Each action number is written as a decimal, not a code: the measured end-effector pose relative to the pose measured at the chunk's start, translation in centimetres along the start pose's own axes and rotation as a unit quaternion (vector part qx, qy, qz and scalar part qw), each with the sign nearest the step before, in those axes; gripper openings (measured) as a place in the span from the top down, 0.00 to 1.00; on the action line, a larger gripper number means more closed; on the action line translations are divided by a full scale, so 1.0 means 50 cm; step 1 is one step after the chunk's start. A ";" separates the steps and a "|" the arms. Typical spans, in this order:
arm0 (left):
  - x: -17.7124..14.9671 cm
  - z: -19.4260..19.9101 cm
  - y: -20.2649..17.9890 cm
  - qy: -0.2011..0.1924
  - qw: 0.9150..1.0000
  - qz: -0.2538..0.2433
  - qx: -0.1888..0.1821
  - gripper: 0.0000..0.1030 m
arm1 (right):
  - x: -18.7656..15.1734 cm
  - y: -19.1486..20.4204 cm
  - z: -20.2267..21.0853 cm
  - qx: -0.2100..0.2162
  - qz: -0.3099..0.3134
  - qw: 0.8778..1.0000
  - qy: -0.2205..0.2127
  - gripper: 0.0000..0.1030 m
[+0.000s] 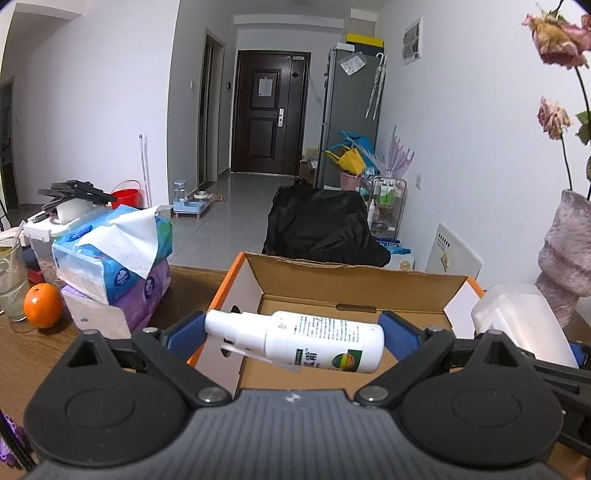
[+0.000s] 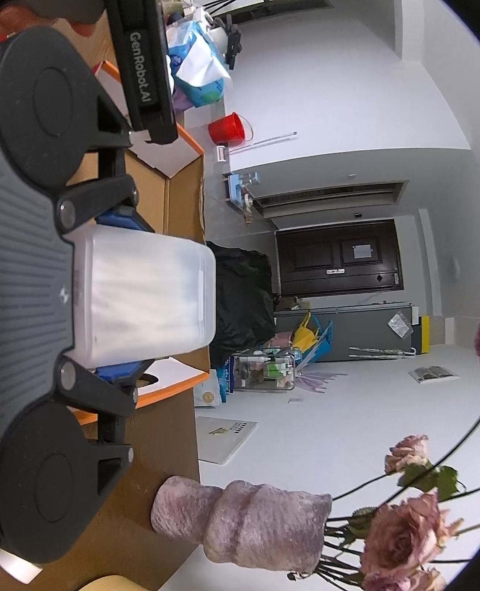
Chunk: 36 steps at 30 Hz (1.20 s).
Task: Organize rigid objects
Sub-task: 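Lower both held items into the cardboard box and open both tools, then withdraw both open tools up from the cardboard box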
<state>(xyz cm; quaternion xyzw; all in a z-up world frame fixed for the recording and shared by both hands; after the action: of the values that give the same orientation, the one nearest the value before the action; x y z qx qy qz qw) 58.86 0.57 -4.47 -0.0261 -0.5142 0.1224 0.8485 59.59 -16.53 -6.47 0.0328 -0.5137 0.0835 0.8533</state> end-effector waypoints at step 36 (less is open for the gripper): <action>-0.001 -0.038 0.028 0.016 1.000 0.010 0.006 0.00 | -0.028 -0.004 -0.069 0.010 -0.012 0.999 0.038 0.00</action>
<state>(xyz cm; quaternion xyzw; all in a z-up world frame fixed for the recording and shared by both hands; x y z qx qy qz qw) 60.26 2.08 -5.66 -0.0275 -0.4996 0.1334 0.8555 62.01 -16.40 -9.31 0.0447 -0.4793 0.0796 0.8729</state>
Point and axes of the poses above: each gripper's, at about its wrist camera, not at the fingertips, and z roughly against the way its jaws point, y to its left, x to its top, the point moved 6 cm from there along -z, roughly the way its jaws point, and after that the axes turned 7 degrees about z, right-handed, at the moved point
